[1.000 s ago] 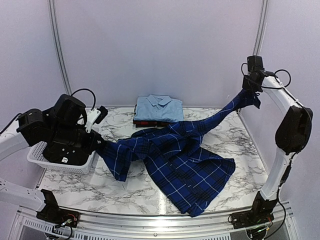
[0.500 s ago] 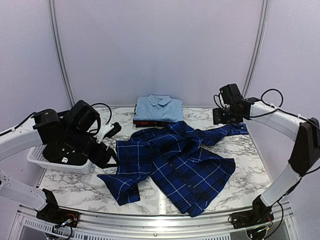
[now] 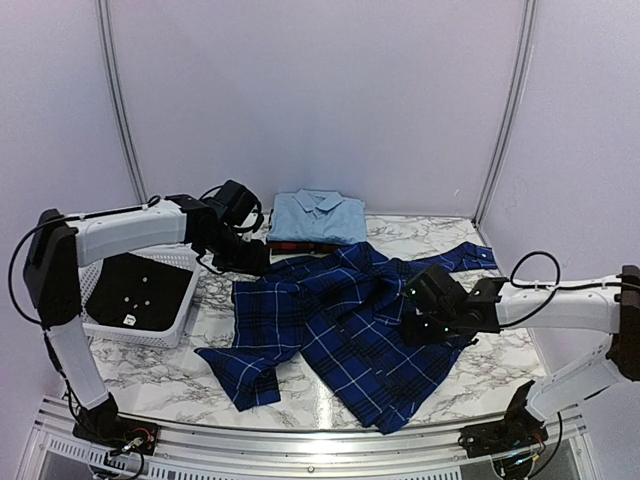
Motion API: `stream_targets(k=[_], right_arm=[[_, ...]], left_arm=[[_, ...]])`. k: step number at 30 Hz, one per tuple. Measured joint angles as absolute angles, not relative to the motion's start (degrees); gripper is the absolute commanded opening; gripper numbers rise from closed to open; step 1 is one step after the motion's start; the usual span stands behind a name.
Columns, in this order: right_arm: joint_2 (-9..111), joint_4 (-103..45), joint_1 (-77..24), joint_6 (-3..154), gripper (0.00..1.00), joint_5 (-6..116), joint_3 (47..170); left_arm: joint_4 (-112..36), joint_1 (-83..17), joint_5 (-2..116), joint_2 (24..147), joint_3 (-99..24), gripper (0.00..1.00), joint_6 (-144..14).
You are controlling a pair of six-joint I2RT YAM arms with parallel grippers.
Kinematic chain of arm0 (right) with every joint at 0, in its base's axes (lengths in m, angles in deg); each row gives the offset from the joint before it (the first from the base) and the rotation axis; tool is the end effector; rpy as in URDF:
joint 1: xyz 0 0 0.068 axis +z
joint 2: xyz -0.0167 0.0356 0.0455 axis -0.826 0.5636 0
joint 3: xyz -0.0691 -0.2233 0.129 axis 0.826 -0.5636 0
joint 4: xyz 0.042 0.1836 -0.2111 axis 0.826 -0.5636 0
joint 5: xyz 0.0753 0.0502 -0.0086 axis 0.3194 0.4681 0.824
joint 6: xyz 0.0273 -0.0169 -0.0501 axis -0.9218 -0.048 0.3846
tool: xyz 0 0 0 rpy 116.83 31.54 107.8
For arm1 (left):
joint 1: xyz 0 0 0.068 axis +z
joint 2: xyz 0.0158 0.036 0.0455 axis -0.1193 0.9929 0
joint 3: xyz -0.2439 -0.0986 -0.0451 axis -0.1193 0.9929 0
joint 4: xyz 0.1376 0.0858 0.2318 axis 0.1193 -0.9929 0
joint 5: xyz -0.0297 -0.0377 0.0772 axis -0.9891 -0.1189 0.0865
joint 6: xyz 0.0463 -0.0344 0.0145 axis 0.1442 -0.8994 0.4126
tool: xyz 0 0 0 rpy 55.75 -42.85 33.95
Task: Fold and stack the long sleeve shirts
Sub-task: Flatten out the crumpled shirt at the center of the board, then smooth out the flattened shirt at the center of the board.
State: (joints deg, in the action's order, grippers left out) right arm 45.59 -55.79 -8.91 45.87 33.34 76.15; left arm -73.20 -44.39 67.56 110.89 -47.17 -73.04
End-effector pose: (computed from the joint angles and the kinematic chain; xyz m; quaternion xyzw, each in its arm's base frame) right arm 0.1945 0.1915 0.1702 -0.0552 0.9572 0.0845 0.2713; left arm 0.3291 -0.2510 0.2453 0.1441 0.9340 -0.1406 0.2951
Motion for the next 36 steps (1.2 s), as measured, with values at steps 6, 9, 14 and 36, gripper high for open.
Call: stream_targets(k=[6, 9, 14, 36], right_arm=[[50.55, -52.71, -9.76, 41.70, 0.37, 32.82, 72.92], [52.65, -50.61, -12.08, 41.11, 0.37, 32.97, 71.78], [52.82, -47.55, -19.14, 41.63, 0.38, 32.91, 69.71], [59.51, -46.35, -44.82, 55.73, 0.43, 34.59, 82.08]], left_arm=[[-68.56, -43.95, 65.57, 120.00, -51.74, 0.56, -72.21], [-66.60, -44.00, 62.73, 122.06, -51.67, 0.49, -71.31], [-62.90, -44.76, 59.03, 122.38, -44.13, 0.44, -71.20], [-55.10, -59.78, 65.11, 103.22, -18.08, 0.51, -90.26]])
